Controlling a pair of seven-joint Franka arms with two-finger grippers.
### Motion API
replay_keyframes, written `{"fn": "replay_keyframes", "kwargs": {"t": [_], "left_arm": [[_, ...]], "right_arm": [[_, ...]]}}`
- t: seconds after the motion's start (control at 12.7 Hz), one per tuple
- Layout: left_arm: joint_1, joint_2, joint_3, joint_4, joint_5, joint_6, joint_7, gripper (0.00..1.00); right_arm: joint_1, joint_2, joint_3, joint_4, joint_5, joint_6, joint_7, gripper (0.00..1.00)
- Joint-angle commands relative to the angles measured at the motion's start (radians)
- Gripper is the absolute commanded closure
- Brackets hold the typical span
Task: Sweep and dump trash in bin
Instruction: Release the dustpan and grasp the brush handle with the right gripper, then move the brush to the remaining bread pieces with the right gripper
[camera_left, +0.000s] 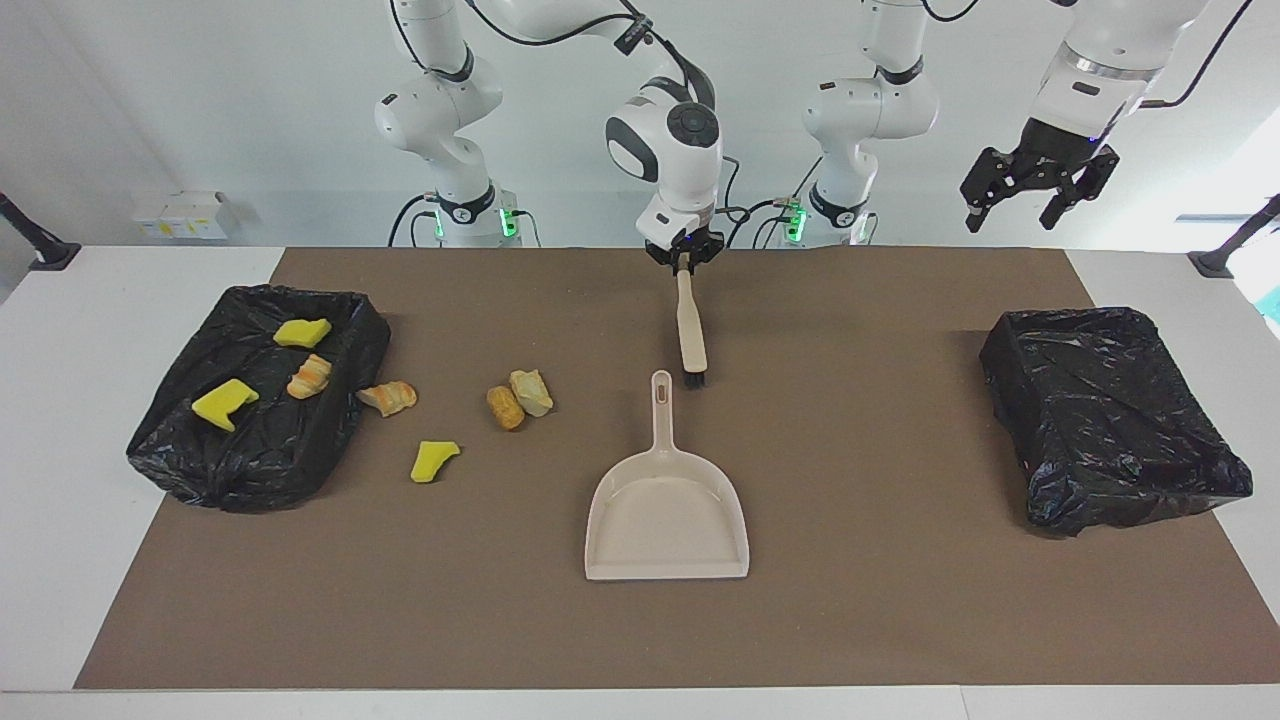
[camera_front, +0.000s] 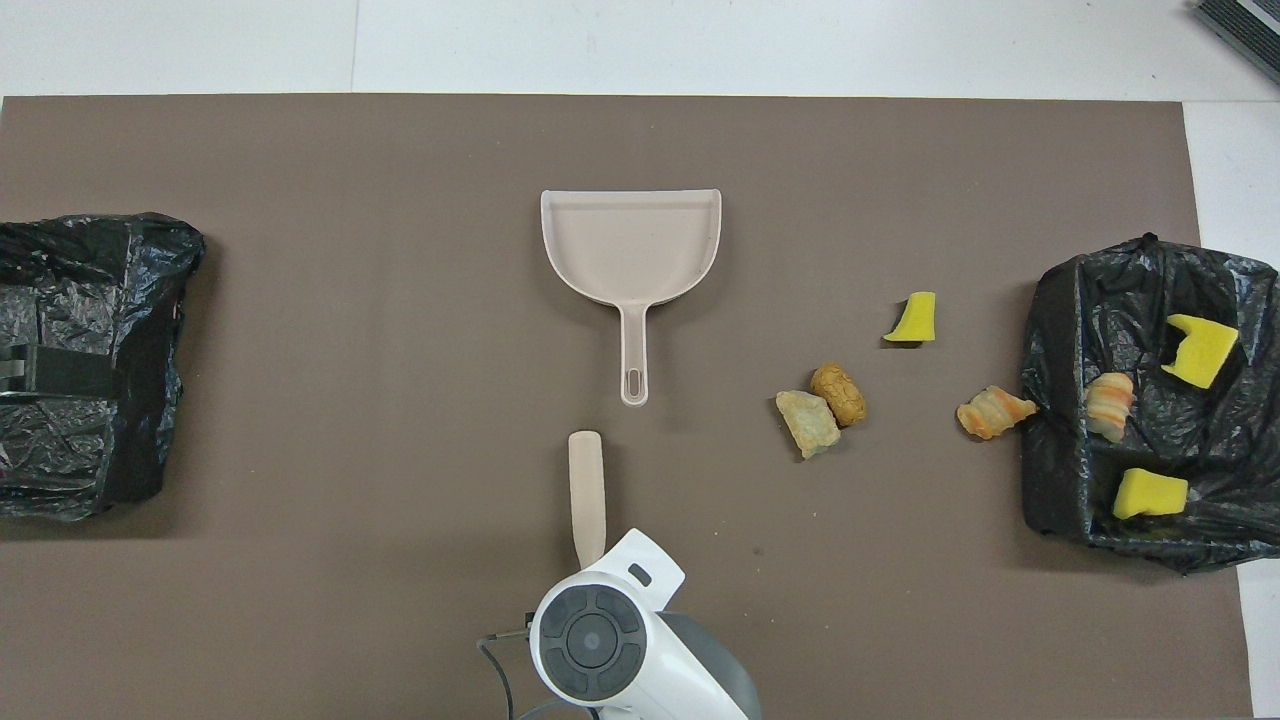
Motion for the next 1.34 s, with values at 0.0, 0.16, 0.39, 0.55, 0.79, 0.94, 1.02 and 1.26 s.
{"fn": "replay_keyframes", "kwargs": {"t": [0.0,0.16,0.39,0.55,0.79,0.94,1.02,1.26], "left_arm": [[0.012,0.003,-0.004,0.012,-0.012,-0.015,-0.003,0.00],[0.012,0.003,-0.006,0.012,-0.012,-0.015,-0.003,0.00],[0.012,0.003,-0.006,0.012,-0.012,-0.015,-0.003,0.00],[0.012,0.003,-0.006,0.012,-0.012,-0.015,-0.003,0.00],[0.012,0.003,-0.004,0.013,-0.012,-0.015,-0.003,0.00],[0.012,0.003,-0.006,0.012,-0.012,-0.015,-0.003,0.00],[0.012,0.003,-0.004,0.012,-0.012,-0.015,-0.003,0.00],[0.012,0.003,-0.004,0.012,-0.012,-0.015,-0.003,0.00]], "right_arm": [[-0.054,-0.100,0.000,0.011,0.025,-0.119,0.016,1.00],[-0.098,-0.166,-0.001,0.009,0.024,-0.237,0.018,1.00],[-0.204,-0.215,-0.004,0.009,-0.004,-0.389,0.009,1.00],[-0.273,-0.211,-0.003,0.009,-0.106,-0.440,-0.002,1.00],[-0.397,-0.202,-0.003,0.003,-0.301,-0.511,-0.089,1.00],[-0.480,-0.195,-0.001,-0.006,-0.384,-0.512,-0.091,1.00],[-0.509,-0.197,-0.001,-0.023,-0.407,-0.515,-0.092,1.00],[-0.609,-0.215,-0.001,-0.077,-0.412,-0.503,-0.140,1.00]]}}
